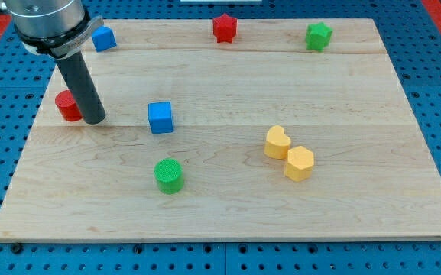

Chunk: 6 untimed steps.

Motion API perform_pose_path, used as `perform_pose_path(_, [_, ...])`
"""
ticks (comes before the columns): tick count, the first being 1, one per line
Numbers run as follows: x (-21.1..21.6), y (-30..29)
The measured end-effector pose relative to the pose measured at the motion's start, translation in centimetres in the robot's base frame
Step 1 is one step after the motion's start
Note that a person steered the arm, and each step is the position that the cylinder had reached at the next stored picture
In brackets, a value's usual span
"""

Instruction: Slide the blue cube slightly right

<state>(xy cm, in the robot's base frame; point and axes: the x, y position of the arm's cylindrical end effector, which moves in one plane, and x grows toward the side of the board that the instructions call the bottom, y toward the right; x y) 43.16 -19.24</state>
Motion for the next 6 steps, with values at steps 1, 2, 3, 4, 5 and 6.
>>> perform_pose_path(1, [0.0,0.6])
perform_pose_path(2, [0.0,1.4])
perform_pose_path(3, [0.0,2.4])
perform_pose_path(4, [0.0,3.8])
perform_pose_path(5, [0.0,5.4])
perform_pose_path(6, [0.0,6.0])
